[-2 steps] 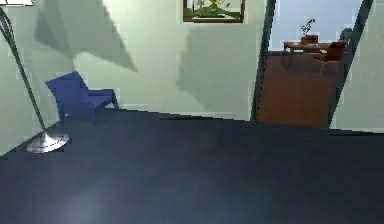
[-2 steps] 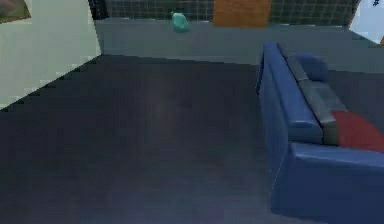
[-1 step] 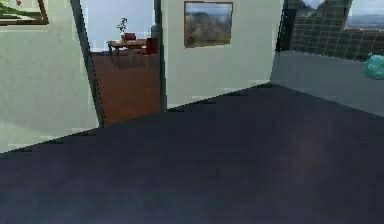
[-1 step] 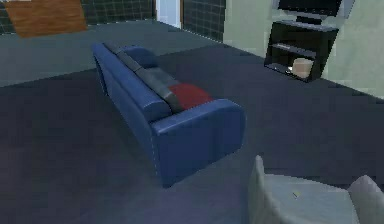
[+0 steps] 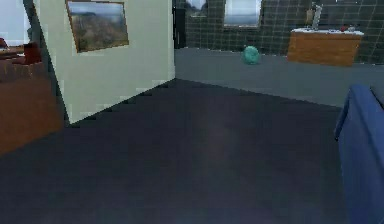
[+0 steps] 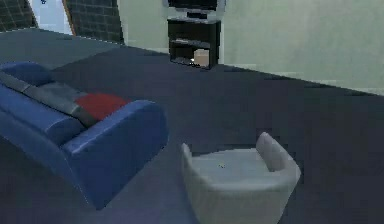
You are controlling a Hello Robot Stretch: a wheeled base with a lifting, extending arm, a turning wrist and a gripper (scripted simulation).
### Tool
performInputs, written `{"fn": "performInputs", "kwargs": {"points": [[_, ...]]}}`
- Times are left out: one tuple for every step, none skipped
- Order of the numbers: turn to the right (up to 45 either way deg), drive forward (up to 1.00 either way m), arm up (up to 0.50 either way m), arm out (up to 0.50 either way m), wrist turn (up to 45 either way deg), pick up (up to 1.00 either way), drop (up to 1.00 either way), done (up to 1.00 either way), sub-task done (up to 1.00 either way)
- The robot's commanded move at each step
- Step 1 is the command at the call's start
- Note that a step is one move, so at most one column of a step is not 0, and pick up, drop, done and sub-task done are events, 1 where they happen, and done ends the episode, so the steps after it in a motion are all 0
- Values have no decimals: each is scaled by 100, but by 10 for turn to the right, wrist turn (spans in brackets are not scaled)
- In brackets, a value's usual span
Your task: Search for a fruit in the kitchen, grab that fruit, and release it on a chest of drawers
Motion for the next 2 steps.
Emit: {"fn": "performInputs", "kwargs": {"points": [[0,100,0,0,0,0,0,0,0],[0,100,0,0,0,0,0,0,0]]}}
